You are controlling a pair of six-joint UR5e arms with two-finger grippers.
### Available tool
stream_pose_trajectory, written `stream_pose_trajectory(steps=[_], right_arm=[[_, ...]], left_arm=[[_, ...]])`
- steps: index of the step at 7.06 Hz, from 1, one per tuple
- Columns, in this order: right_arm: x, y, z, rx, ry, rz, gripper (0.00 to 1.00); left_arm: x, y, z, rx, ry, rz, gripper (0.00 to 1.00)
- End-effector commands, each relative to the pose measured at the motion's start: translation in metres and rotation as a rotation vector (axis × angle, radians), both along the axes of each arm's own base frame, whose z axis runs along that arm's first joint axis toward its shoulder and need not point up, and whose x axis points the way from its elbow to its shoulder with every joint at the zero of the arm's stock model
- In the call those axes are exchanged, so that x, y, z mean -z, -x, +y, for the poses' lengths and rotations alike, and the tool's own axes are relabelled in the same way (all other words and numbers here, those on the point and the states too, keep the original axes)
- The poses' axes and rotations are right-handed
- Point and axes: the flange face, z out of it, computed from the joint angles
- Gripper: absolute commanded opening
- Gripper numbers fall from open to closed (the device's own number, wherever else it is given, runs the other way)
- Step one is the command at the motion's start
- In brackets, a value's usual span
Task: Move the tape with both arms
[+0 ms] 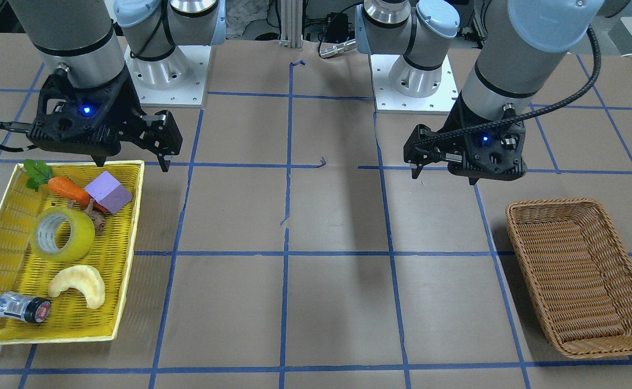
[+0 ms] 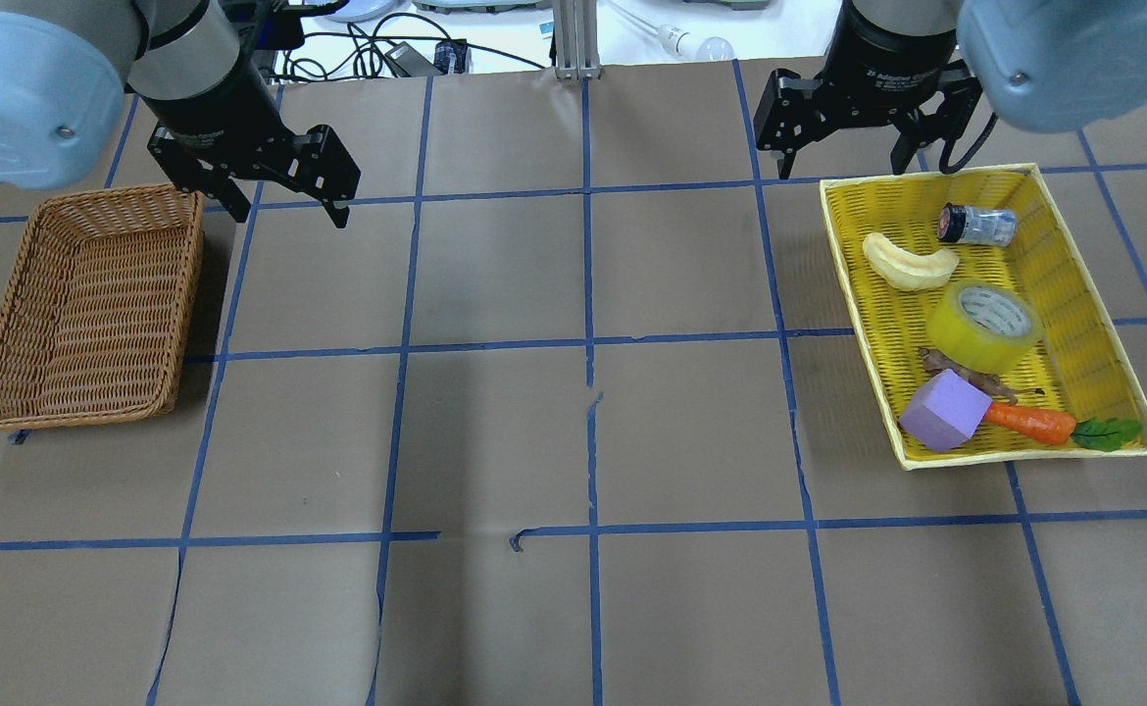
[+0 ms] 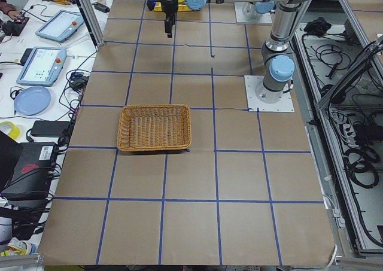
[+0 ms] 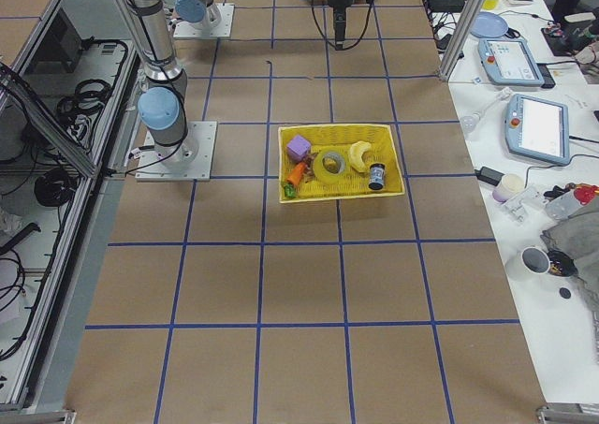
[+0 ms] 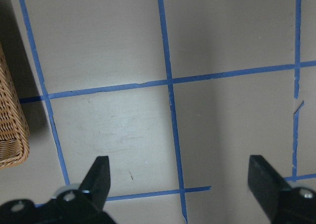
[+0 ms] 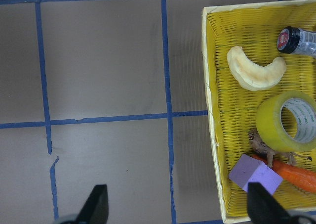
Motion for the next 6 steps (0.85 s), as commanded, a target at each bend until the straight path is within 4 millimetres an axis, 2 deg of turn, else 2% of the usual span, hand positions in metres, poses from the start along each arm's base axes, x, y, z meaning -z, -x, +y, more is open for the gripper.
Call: stream_pose_trajectory(steps=[1, 4, 6], right_arm=[[0.0006, 0.0004, 0.0002, 0.0, -0.001, 0.003, 1.0], [0.0008, -0.0001, 0.0003, 0.0, -0.003, -0.001, 1.0], [0.0023, 0.0005, 0.0006, 0.0, -0.006, 0.005, 1.0]], left_arm=[[0.003, -0.0126, -0.0035, -0.021, -0.004, -0.004, 1.0], [0.0016, -0.0136, -0.0033, -0.024, -0.003, -0.004, 1.0], [0.0002, -0.006, -0.0015, -0.024, -0.001, 0.005, 1.0]])
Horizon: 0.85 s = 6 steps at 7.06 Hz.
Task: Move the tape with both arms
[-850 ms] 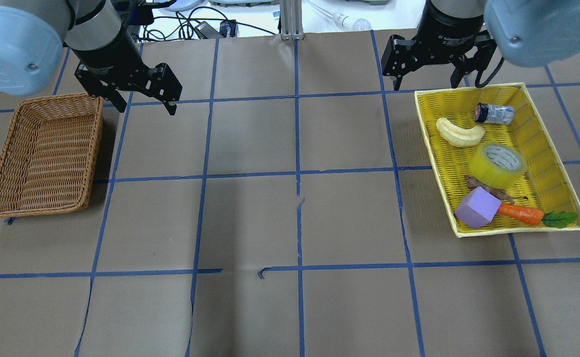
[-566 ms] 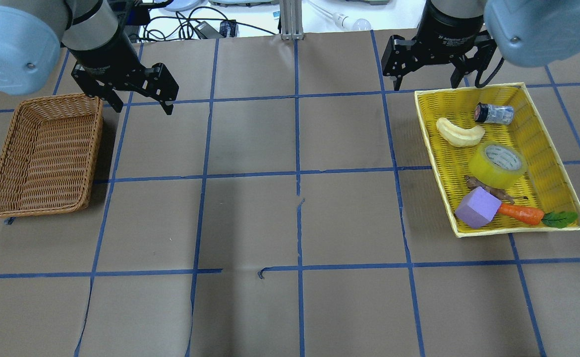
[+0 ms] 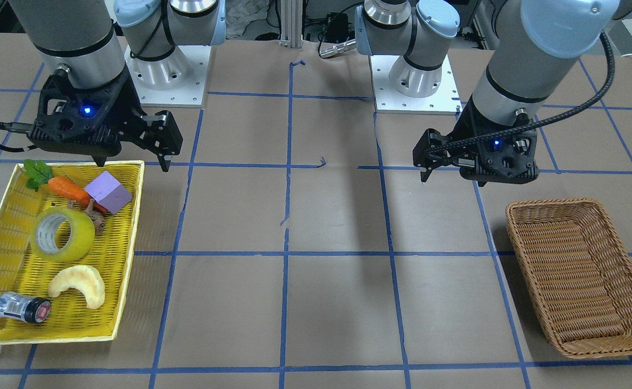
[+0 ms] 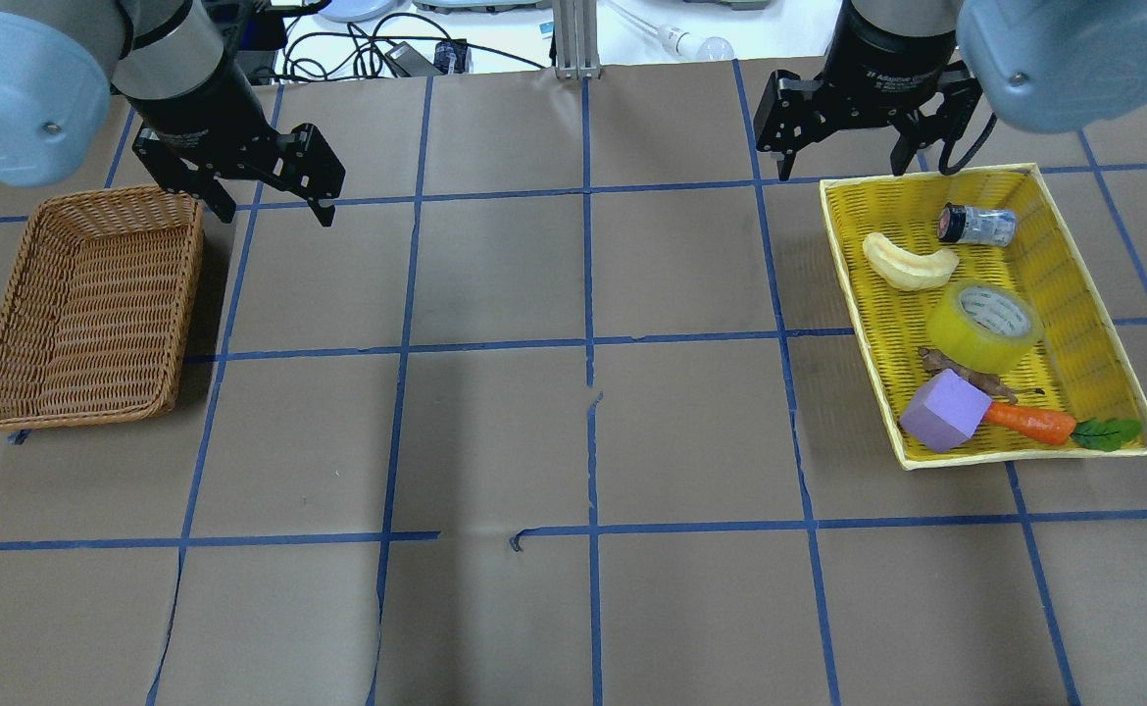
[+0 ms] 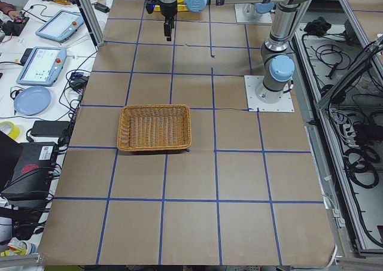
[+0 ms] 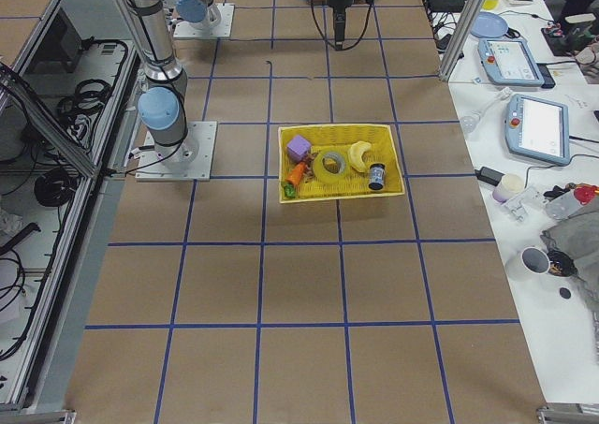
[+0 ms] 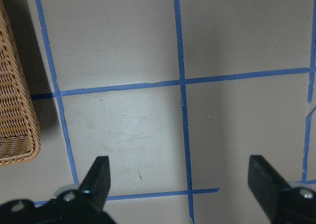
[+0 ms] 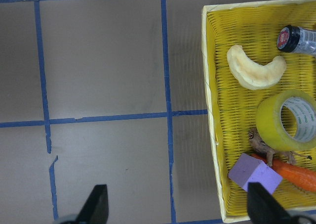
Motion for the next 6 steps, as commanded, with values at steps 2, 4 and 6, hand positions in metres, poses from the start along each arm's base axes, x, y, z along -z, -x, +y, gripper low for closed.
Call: stream_pose_trajectory(steps=[2, 4, 6], right_arm=[[0.0016, -0.0001, -0.0004, 0.0, -0.003, 0.0, 1.0], [0.0016, -0.0001, -0.0004, 0.0, -0.003, 0.0, 1.0], [0.0016, -0.0001, -0.0004, 0.0, -0.003, 0.0, 1.0]], left_arm=[[-0.0002, 0.0067, 0.0002, -0.003, -0.001, 0.015, 1.0], [0.0007, 0.0076, -0.0014, -0.005, -0.002, 0.017, 1.0], [0.0023, 0.0076, -0.0016, -0.005, -0.005, 0.017, 1.0]])
